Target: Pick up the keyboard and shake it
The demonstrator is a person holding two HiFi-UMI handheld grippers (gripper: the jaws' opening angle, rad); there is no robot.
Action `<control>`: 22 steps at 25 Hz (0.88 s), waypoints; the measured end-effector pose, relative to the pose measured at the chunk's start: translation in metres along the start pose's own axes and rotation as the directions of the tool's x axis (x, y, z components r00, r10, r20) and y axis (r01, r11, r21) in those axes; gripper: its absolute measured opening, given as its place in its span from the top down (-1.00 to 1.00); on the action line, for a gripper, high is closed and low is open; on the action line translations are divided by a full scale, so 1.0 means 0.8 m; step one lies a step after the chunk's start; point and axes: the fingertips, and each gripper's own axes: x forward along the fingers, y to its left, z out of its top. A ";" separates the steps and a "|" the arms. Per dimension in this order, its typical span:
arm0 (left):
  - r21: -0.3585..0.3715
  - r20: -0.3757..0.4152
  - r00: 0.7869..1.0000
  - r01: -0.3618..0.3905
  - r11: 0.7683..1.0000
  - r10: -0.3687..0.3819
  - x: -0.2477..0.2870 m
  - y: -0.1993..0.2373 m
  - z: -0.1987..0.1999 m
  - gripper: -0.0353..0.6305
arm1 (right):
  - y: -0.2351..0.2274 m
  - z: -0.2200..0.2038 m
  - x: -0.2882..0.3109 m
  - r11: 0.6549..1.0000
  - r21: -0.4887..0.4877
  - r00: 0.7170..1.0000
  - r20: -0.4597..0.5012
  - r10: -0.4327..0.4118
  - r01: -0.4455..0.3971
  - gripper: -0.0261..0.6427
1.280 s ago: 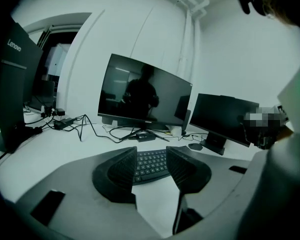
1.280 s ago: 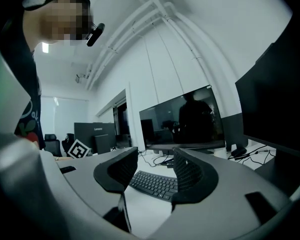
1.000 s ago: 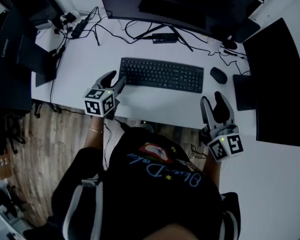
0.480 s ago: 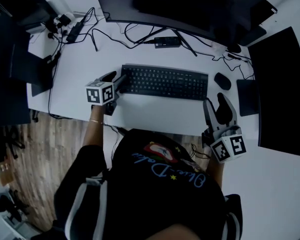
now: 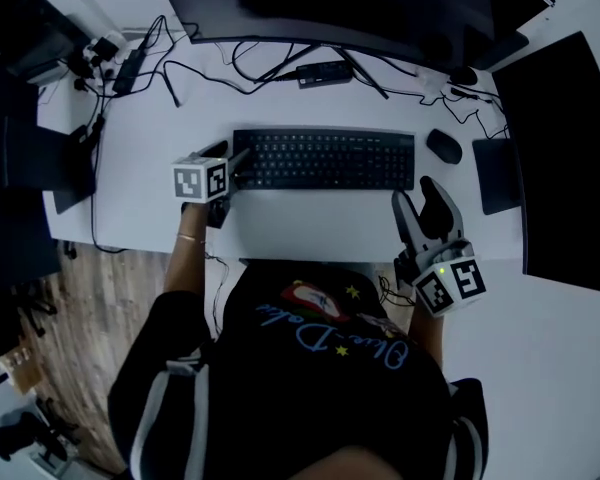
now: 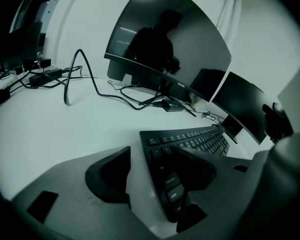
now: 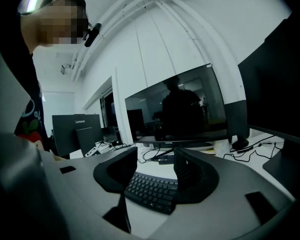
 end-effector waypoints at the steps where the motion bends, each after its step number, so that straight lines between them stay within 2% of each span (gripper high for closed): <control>1: 0.004 -0.009 1.000 0.002 1.000 -0.002 0.002 -0.001 0.000 0.17 | -0.003 -0.003 0.001 1.000 0.004 1.000 -0.002 -0.005 0.005 0.34; 6: -0.003 -0.039 0.999 0.030 1.000 -0.030 0.010 -0.010 0.001 0.15 | -0.029 -0.013 0.003 0.999 0.020 0.999 -0.022 -0.047 0.048 0.34; 13: -0.015 -0.044 0.997 0.065 0.998 -0.066 0.015 -0.024 0.000 0.09 | -0.099 -0.063 0.005 0.990 0.063 0.983 -0.139 -0.120 0.130 0.32; 16: -0.016 -0.045 0.997 0.061 0.998 -0.062 0.015 -0.023 0.001 0.10 | -0.128 -0.105 0.011 0.985 0.084 0.964 -0.231 -0.130 0.153 0.30; 22: -0.004 -0.045 0.999 0.029 1.000 -0.029 0.015 -0.022 -0.001 0.10 | -0.160 -0.179 0.025 0.979 0.111 0.908 -0.404 -0.110 0.168 0.24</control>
